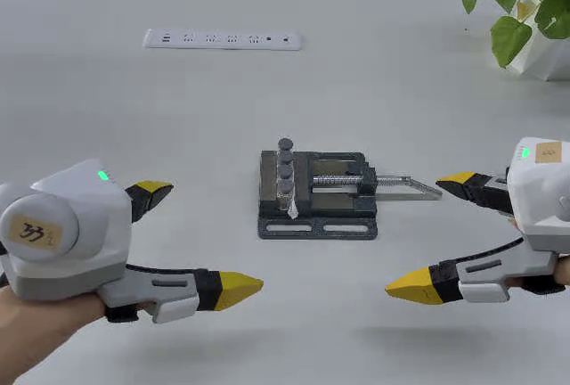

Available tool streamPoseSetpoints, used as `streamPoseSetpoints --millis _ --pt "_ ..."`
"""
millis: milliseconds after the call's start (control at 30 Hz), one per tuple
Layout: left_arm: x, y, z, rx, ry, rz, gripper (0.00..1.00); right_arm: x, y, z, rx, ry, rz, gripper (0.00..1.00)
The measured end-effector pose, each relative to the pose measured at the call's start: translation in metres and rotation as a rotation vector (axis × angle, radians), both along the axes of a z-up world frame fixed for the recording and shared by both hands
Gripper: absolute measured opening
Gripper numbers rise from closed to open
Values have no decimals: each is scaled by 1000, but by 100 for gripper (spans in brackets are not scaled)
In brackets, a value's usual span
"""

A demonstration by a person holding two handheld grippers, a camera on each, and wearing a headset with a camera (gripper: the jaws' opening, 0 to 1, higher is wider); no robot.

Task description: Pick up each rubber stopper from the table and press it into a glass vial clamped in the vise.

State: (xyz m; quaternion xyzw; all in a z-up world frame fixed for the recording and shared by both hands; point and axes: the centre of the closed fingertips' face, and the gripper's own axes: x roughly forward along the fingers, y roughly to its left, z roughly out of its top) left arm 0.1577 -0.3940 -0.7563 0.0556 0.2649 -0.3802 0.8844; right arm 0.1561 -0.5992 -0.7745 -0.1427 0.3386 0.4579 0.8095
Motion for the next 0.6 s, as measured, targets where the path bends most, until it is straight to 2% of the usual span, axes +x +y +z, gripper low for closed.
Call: streamPoseSetpoints --millis 267,467,533,600 --pt "-1 3 2 -5 -3 24 99 -8 6 4 21 0 -8 99" --pt "-1 5 6 -30 -5 50 99 -9 9 1 37 16 -26 99" --pt "0 7 7 -18 -14 55 99 -10 14 2 50 23 -25 99" --pt "0 8 6 -18 -9 56 99 -12 16 3 48 18 -21 99"
